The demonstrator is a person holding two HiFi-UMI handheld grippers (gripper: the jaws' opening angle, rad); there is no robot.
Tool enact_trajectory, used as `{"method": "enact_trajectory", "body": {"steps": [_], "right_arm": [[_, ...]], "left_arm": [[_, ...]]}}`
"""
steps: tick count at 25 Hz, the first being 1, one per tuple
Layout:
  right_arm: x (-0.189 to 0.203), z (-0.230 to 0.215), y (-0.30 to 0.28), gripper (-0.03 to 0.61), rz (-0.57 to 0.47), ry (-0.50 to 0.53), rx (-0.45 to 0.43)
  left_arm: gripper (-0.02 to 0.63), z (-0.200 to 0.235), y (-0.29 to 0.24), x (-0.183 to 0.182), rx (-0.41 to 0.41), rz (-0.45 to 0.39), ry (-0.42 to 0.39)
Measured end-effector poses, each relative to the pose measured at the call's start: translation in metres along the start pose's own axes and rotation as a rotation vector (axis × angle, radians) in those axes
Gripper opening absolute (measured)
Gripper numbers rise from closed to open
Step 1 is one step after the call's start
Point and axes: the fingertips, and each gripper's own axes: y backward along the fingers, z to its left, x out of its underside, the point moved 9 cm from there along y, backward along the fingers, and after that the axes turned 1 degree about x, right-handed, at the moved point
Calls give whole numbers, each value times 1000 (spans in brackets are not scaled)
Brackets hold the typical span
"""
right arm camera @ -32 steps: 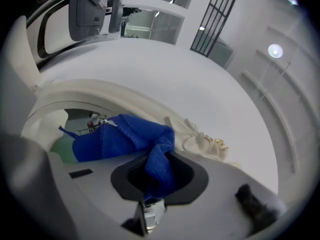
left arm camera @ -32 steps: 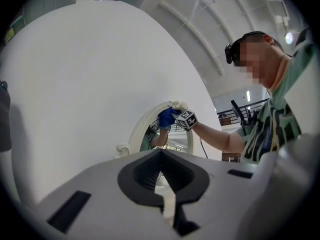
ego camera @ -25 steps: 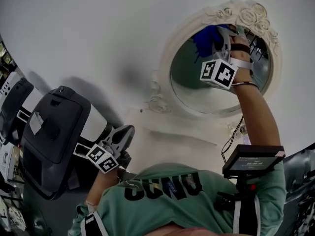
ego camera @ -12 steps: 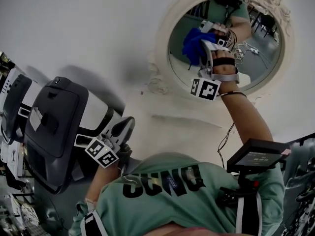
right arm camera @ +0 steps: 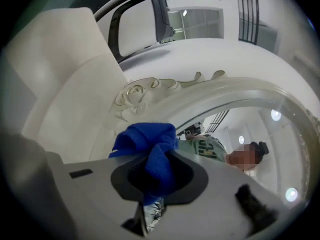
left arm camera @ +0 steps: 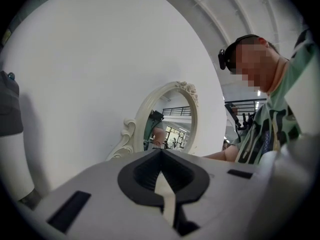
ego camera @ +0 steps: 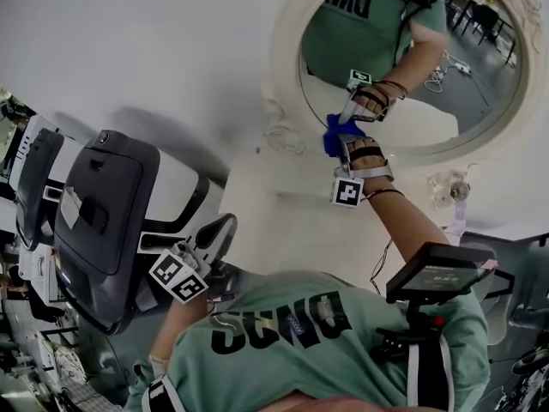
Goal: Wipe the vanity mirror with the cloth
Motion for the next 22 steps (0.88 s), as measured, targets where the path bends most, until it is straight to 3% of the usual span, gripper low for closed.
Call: {"method": "enact_trajectory", "body": {"steps": [4,9,11,17,22], "right_arm": [[1,-10,-6,49,-18,-30,-20],[0,-17,5,51,-24,-54,-150],[3,-45,19,51,-46,-74,-126],[13,-222,90,51,-106,-99,260],[30,-358,134,51,-53,-107,538]], "left_arm": [[9,8,-5,0,9,-5,-7],[9,1,-7,-13,53,-43,-33],[9,0,-12,-19,74,-74,-47],[9,-4,-20,-32,117,-151,-77],[9,-6,-22,-36,140,-198,-89]]}}
